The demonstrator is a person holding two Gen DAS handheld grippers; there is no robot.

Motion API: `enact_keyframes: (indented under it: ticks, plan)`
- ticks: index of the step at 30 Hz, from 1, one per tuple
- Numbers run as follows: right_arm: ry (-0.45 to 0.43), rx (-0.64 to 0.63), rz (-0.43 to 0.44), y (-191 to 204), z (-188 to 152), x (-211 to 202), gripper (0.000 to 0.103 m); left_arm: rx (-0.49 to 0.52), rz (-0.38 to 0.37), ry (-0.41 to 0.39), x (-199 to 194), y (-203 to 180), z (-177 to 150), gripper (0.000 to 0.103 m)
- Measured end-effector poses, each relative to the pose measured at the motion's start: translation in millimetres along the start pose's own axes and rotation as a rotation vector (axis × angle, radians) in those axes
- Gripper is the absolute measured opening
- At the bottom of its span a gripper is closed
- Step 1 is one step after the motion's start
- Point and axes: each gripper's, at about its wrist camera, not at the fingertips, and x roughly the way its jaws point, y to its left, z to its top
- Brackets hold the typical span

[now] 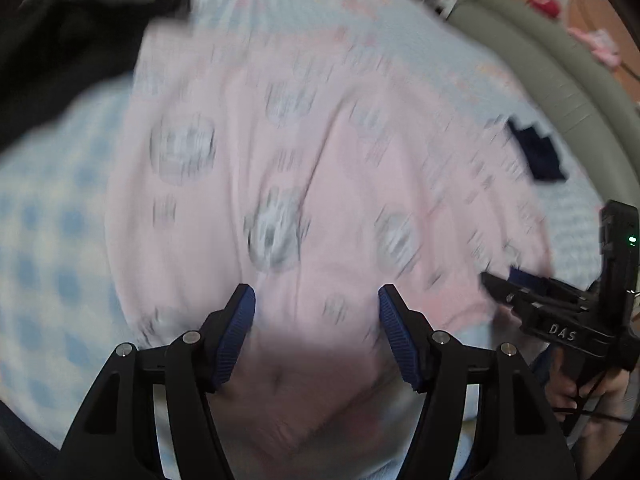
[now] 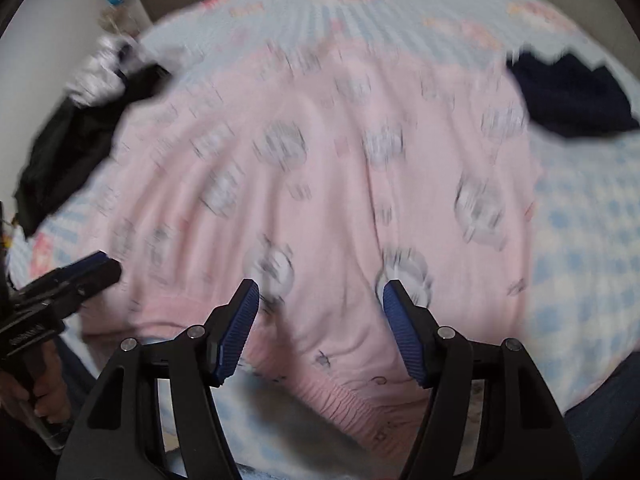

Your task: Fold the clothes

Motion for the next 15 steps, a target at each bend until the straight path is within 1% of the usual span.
enact_keyframes:
  ticks: [3, 6, 7, 9, 11, 13, 14, 15]
  plan:
    - [-0.042, -0.042, -0.023, 1, -21, -2, 0.067, 0.036, -0.007, -0.015, -11, -4, -11, 0.066]
    - [-0.032, -0.034, -0.004, -3, -27, -14, 0.066, 0.026, -0.041, -0.032, -23, -5, -10, 0.065]
    - [-0.023, -0.027, 0.007, -4, -25, -18, 0.066, 0.027, -0.051, -0.05, -27, -8, -7, 0.065]
    - [-0.031, -0.015, 0.033, -1, -15, -28, 0.066, 0.055, -0.044, -0.097, -32, -19, 4, 0.065]
    - [-0.054, -0.01, 0.058, 5, -4, -38, 0.066, 0.094, -0.004, -0.117, -28, -36, 19, 0.065]
    - [-0.074, -0.034, 0.049, 16, 10, -38, 0.066, 0.11, 0.023, -0.095, -16, -45, 27, 0.065]
    - [-0.069, -0.043, 0.041, 22, 13, -34, 0.066, 0.113, 0.035, -0.074, -8, -50, 28, 0.065]
    - [-0.053, -0.047, 0.032, 26, 13, -29, 0.066, 0.113, 0.039, -0.031, 2, -50, 26, 0.065]
